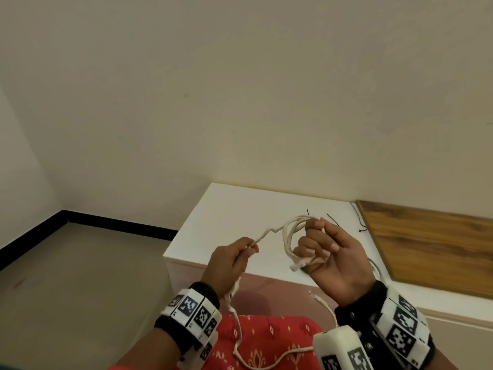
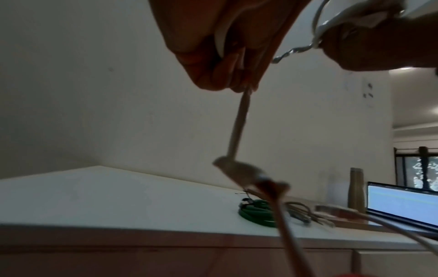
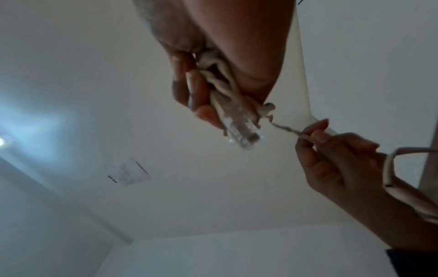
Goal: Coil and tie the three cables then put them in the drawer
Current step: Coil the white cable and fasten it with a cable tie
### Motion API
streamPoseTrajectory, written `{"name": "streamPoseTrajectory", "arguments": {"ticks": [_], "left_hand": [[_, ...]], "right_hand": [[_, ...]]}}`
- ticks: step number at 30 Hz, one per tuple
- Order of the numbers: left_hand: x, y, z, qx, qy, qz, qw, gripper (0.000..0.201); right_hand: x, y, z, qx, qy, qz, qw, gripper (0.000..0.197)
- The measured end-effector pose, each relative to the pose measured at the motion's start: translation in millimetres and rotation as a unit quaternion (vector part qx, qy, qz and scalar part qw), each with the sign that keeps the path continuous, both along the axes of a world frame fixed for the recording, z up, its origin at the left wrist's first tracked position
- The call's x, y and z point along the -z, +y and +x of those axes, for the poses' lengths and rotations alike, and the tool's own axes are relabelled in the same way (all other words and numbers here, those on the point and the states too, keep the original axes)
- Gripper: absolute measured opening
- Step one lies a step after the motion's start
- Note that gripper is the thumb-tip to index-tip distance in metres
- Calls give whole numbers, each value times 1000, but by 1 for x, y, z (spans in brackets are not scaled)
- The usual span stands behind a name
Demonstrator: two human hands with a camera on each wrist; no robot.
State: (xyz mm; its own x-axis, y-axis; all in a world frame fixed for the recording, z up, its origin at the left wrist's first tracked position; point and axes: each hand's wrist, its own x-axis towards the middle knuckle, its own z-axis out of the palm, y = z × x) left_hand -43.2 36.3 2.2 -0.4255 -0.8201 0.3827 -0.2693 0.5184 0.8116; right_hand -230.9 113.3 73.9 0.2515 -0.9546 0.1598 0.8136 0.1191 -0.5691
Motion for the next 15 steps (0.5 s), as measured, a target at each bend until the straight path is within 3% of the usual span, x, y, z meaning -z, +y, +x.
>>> {"name": "streamPoseTrajectory", "arguments": {"ticks": [3, 5, 7, 9, 11, 15], "left_hand": [[6, 8, -5, 29, -13, 62, 998, 23], [8, 12, -8, 40, 12, 108, 993, 21], [6, 16, -12, 66, 102, 169, 978, 10], [-4, 22, -16, 81, 204, 253, 942, 11], [-13, 29, -20, 78, 242, 291, 922, 17], [-7, 30, -20, 33, 151, 193, 969, 32]], "right_hand": [[-3, -3, -1, 45, -54, 1, 998, 27], [-4, -2, -5, 142, -36, 29, 989, 7], [-4, -1, -5, 197, -23, 32, 980, 7], [-3, -3, -5, 222, -23, 27, 974, 9], [-4, -4, -7, 233, -39, 26, 971, 7], [-11, -2, -12, 214, -80, -2, 973, 6]]}}
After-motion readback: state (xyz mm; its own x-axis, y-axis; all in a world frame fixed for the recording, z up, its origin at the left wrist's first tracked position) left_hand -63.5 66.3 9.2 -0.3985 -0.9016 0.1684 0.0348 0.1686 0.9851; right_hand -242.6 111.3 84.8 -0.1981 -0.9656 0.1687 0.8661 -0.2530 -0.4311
